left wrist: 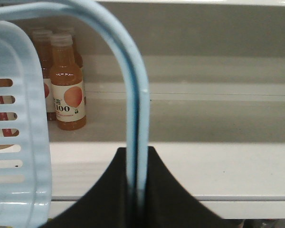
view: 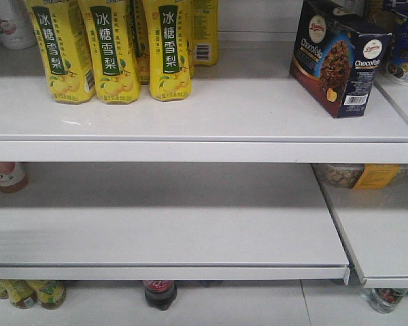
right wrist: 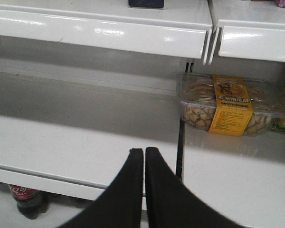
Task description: Left arm holds basket, right arm returns cookies
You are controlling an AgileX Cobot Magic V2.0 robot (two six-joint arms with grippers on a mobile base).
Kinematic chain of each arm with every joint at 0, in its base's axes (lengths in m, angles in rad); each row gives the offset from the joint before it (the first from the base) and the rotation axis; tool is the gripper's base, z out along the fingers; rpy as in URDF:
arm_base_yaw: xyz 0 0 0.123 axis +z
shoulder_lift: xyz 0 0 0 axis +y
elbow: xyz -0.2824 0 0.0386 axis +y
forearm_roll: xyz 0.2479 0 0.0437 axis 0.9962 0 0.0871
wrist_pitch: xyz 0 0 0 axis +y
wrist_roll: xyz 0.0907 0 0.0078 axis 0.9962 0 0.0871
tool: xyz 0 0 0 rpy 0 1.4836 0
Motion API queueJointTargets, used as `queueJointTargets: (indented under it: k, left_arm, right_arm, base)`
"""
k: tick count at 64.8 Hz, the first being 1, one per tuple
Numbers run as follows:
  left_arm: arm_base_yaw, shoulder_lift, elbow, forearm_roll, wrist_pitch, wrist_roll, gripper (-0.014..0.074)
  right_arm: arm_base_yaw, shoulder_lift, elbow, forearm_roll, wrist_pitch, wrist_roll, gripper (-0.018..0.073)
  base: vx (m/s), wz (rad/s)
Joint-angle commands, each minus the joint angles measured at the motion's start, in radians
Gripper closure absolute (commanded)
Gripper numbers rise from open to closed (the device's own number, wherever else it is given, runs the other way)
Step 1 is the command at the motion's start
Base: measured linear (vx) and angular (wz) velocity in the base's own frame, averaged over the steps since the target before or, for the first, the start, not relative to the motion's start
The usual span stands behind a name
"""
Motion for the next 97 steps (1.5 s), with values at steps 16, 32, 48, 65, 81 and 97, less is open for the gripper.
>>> queueJointTargets:
  k: [16,32,48,65,81,97]
  left_arm:
    - [0.002,-0.018,-0.024,0.011,-0.110,0.015,0.0603]
    - [0.002,-0.018,-0.024,0.011,-0.110,0.015,0.0603]
    - [0.002,-0.018,-0.024,0.011,-0.110,0.015,0.0603]
    - [0.002,-0.018,-0.024,0.011,-0.110,0.015,0.0603]
    - [0.002,-0.018,-0.024,0.011,-0.110,0.015,0.0603]
    - [0.002,-0.018,-0.024,0.011,-0.108,0.015,0.0603]
  right_arm:
    - [0.001,0.019,-0.025,0.004,-0.079,-0.004,0.0567]
    - [0.001,0.019,-0.025,0.004,-0.078,-0.004,0.0567]
    - [0.001,0.019,-0.025,0.004,-0.078,-0.004,0.0567]
    - [-0.102,0.003,0.023,-0.012,-0.188,-0.022,0.0567]
    - [-0.127,-0.113,0.267,-0.050,-0.518,0.009,0.0567]
    - [-0.127,-0.206,0.380,-0.064,-0.567,0.106,0.0567]
  base:
    - [0.00,0.00]
    - [0.00,0.00]
    - [0.00,0.00]
    - [0.00,0.00]
    - [0.00,0.00]
    - [0.00,0.00]
